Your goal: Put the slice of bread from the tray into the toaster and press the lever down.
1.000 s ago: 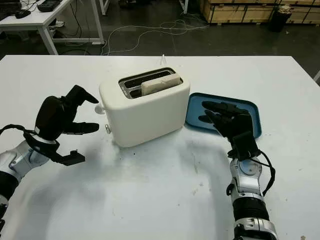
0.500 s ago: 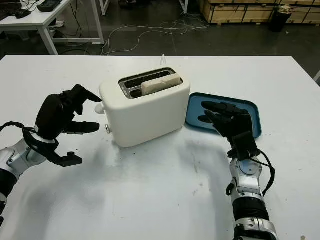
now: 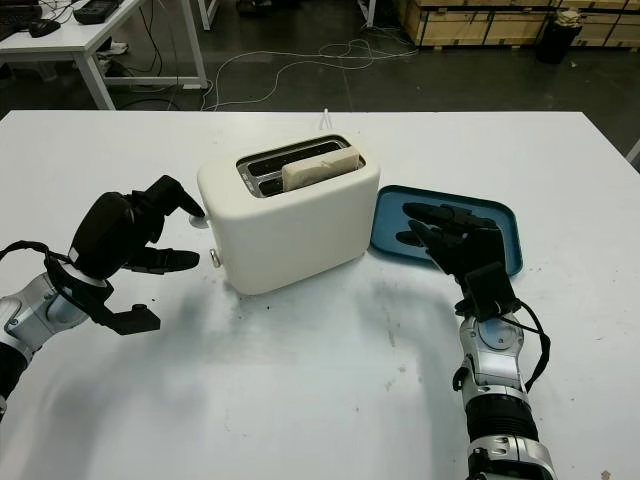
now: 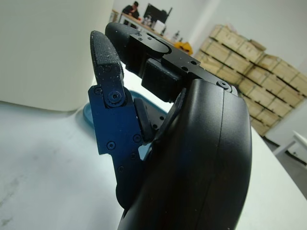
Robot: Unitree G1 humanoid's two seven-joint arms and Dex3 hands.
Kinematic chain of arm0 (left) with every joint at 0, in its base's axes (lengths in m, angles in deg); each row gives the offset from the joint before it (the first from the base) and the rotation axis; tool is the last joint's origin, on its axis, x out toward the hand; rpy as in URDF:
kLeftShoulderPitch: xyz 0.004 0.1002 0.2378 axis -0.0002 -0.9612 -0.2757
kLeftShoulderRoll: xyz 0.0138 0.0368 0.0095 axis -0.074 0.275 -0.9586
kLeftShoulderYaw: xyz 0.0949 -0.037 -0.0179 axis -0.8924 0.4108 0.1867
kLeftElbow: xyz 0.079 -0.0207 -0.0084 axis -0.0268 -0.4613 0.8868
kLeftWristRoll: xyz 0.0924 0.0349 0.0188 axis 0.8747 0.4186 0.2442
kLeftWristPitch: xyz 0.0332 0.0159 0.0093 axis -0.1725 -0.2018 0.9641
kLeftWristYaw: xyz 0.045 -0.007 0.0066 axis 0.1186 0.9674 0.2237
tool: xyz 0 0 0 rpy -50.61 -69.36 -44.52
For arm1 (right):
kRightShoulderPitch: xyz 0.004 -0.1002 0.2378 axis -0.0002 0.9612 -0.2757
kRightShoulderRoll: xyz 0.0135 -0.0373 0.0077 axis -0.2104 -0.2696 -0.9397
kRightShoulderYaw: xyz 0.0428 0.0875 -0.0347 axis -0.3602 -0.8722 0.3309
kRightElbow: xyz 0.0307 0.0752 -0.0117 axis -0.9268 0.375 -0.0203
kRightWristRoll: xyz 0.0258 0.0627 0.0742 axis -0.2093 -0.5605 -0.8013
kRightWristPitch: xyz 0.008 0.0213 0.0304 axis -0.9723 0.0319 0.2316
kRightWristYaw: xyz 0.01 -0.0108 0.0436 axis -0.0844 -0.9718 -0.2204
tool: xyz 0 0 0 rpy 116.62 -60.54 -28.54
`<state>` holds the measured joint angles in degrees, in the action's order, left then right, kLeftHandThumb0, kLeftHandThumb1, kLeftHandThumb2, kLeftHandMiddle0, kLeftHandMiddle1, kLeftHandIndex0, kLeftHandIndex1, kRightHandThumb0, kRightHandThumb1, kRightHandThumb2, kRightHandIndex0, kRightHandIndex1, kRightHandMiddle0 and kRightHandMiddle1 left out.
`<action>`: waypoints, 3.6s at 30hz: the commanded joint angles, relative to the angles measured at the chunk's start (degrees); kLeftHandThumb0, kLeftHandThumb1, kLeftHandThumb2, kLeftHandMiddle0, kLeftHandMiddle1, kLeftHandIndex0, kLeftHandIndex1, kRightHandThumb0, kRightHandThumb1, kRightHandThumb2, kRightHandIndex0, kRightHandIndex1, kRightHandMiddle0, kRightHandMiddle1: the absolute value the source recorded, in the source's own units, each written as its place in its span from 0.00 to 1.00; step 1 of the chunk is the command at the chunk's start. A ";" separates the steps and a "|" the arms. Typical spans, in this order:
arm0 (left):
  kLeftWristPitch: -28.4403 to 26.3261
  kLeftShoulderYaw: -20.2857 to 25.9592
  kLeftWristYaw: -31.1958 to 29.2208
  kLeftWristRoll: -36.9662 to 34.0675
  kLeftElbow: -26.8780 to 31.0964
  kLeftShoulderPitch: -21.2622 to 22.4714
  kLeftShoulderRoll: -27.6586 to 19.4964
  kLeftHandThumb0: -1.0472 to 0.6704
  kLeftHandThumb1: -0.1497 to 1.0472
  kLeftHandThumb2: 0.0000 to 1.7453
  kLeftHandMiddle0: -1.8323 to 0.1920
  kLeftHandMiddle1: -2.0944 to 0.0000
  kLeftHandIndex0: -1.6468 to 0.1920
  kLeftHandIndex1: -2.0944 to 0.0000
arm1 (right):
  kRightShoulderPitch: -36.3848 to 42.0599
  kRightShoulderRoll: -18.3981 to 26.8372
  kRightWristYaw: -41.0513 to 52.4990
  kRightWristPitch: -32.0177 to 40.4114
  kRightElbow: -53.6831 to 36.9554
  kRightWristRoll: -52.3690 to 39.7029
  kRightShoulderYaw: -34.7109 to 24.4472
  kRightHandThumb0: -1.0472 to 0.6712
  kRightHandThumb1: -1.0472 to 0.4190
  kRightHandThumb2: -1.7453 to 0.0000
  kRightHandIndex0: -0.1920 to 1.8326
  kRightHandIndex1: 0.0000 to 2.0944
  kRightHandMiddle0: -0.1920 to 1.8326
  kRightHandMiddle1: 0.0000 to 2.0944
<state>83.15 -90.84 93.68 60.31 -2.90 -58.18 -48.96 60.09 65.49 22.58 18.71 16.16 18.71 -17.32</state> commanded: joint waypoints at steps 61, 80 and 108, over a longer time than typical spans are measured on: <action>-2.44 3.12 10.26 3.43 0.76 2.22 -0.77 0.10 0.89 0.40 0.78 0.17 0.89 0.28 | -0.43 -0.08 1.69 0.81 -0.16 -0.92 -0.24 0.31 0.10 1.00 0.72 0.12 0.69 0.00; -3.92 -5.16 16.85 9.67 -8.11 6.89 0.43 0.11 0.89 0.43 0.53 0.17 0.88 0.17 | -0.04 -0.01 1.47 1.31 -0.75 -0.40 -0.03 0.31 0.10 1.00 0.71 0.13 0.69 0.00; -4.95 -4.93 13.86 6.77 -0.05 2.96 -1.14 0.10 0.89 0.43 0.68 0.17 0.90 0.18 | -0.61 0.28 2.31 -0.24 1.36 -0.15 -0.14 0.31 0.10 1.00 0.71 0.14 0.69 0.00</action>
<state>79.51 -96.31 108.83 67.12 -4.03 -54.49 -49.76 60.11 65.48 24.93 19.46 16.88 18.62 -17.32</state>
